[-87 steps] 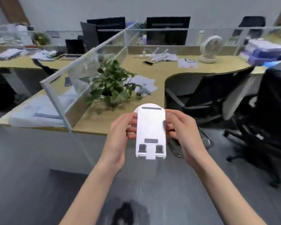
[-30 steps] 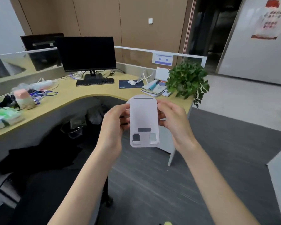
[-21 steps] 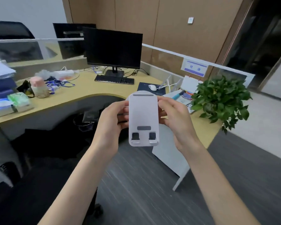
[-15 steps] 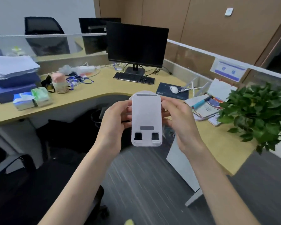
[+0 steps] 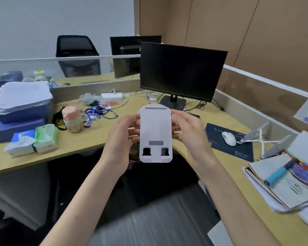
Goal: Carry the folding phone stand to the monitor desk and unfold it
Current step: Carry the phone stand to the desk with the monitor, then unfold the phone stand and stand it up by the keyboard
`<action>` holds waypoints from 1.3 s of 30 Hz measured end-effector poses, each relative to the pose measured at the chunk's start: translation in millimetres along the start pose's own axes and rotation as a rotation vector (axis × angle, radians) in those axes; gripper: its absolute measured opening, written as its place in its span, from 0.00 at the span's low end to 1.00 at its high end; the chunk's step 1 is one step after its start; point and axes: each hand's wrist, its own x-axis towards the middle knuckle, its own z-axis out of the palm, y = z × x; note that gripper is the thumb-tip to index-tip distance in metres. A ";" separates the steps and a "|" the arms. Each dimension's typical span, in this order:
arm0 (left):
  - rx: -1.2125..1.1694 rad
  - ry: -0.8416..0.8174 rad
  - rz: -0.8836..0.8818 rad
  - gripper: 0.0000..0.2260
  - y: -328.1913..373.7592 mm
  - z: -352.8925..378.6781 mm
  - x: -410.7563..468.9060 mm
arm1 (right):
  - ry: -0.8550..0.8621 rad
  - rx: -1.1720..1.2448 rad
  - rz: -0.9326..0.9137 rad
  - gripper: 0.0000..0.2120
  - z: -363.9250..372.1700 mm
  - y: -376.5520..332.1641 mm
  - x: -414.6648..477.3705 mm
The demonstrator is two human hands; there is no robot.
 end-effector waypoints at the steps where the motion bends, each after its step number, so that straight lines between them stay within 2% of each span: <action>1: -0.002 0.011 -0.001 0.10 1.2 1.2 21.2 | -0.005 0.003 0.003 0.08 4.9 1.8 23.0; 13: 0.065 0.101 -0.012 0.11 -22.1 -6.4 297.9 | -0.169 0.074 0.032 0.10 78.2 68.0 290.1; 16: 0.083 0.138 -0.052 0.11 -28.9 -3.5 376.5 | -0.184 0.058 0.105 0.11 95.4 88.2 364.0; 19: 0.084 0.159 -0.104 0.06 -41.9 -4.6 444.4 | -0.188 0.040 0.174 0.12 112.9 111.2 429.4; 22: 0.065 0.177 -0.183 0.07 -60.0 -11.2 500.3 | -0.197 0.029 0.246 0.12 129.8 137.3 479.4; 28: 0.094 0.196 -0.345 0.15 -107.1 -34.0 607.1 | -0.141 0.030 0.422 0.13 166.5 204.7 564.8; 33: 0.158 0.119 -0.456 0.09 -154.4 -55.8 684.4 | -0.047 0.035 0.545 0.12 193.1 263.2 616.6; 39: 0.213 0.024 -0.605 0.07 -208.7 -66.4 747.1 | 0.038 -0.015 0.702 0.12 208.9 328.0 659.3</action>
